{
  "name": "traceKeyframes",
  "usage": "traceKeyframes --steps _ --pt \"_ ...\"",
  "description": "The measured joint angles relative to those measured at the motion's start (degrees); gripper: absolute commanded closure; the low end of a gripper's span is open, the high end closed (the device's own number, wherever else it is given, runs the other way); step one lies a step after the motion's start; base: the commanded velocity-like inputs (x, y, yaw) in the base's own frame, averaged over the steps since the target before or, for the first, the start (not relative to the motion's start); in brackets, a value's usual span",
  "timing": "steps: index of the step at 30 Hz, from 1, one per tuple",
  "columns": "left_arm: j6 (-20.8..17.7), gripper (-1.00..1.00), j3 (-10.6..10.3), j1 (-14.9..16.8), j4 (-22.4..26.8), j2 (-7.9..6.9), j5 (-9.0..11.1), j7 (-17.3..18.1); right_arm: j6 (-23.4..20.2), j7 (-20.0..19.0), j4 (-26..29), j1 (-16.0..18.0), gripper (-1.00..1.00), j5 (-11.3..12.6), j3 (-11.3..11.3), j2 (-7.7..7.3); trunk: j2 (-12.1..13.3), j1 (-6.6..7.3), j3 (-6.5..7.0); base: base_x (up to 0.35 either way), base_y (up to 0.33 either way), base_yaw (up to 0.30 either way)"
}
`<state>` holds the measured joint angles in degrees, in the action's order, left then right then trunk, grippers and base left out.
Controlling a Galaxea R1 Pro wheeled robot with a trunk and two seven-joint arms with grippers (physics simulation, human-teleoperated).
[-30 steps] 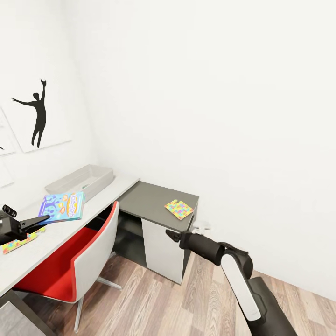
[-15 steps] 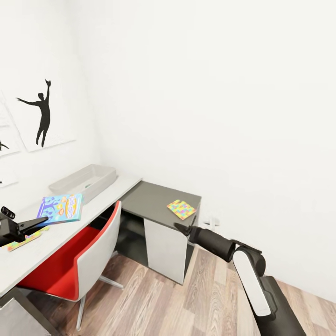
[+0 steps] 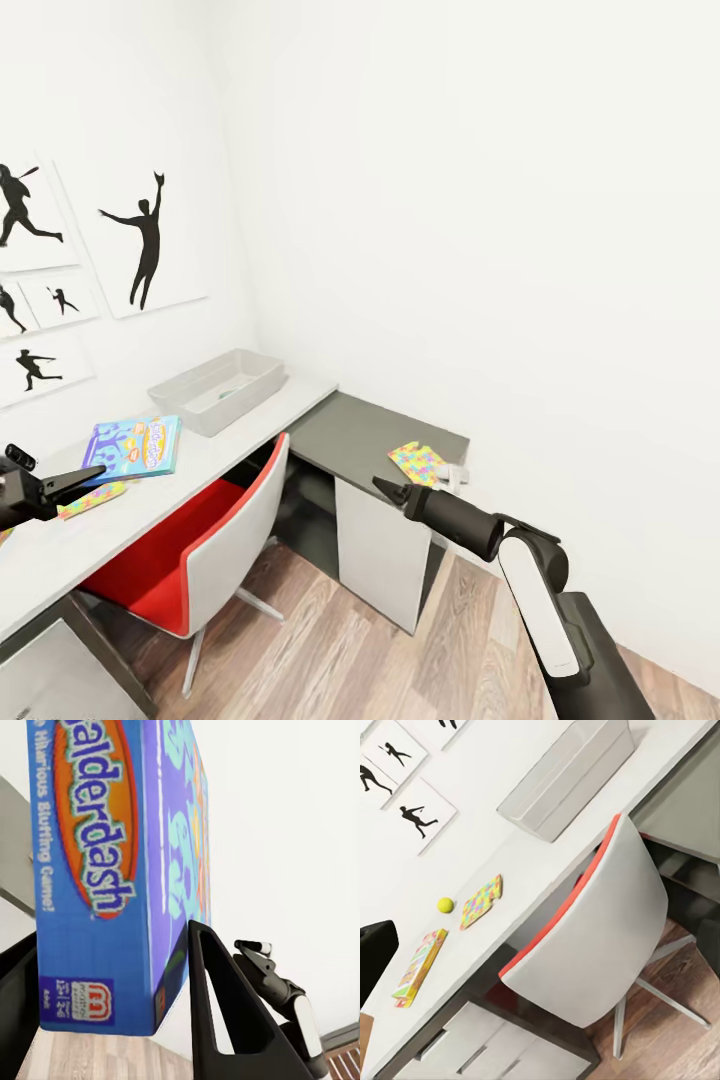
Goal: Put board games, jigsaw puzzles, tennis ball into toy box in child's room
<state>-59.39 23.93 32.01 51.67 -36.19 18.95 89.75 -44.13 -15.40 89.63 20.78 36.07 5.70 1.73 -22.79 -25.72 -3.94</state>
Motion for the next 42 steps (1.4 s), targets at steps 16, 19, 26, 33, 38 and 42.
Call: traceKeyframes --steps 16,19,26,33,38,42 --pt "0.0 1.0 -0.02 0.01 0.01 0.17 -0.11 0.01 0.75 -0.32 -0.1 -0.01 -1.0 -0.26 0.08 0.0 0.0 0.01 -0.24 0.31 -0.032 0.174" --pt "0.0 1.0 -0.02 0.01 0.0 0.17 -0.15 0.01 0.82 -0.16 -0.1 -0.01 -1.0 -0.28 0.08 -0.01 0.0 0.01 -0.24 0.325 0.0 0.002" --pt "0.0 1.0 -0.11 0.01 0.0 0.22 -0.23 0.01 0.89 -0.16 -0.1 -0.01 -1.0 -0.3 0.06 -0.02 0.0 0.01 -0.24 0.326 0.0 0.0" --pt "0.0 1.0 -0.11 0.01 0.01 0.2 -0.23 0.01 0.9 0.02 -0.1 -0.01 -1.0 -0.31 0.08 0.01 0.0 0.01 -0.24 0.318 0.065 0.125" --pt "0.0 1.0 -0.11 0.01 0.01 0.25 -0.24 0.01 0.91 0.08 -0.1 -0.01 -1.0 -0.32 0.15 0.06 0.0 0.0 -0.24 0.295 0.148 0.273" --pt "0.0 1.0 -0.11 0.01 0.01 0.26 -0.25 0.01 0.91 0.1 -0.17 -0.01 -1.0 -0.38 0.17 0.08 0.0 0.0 -0.24 0.27 0.151 0.286"
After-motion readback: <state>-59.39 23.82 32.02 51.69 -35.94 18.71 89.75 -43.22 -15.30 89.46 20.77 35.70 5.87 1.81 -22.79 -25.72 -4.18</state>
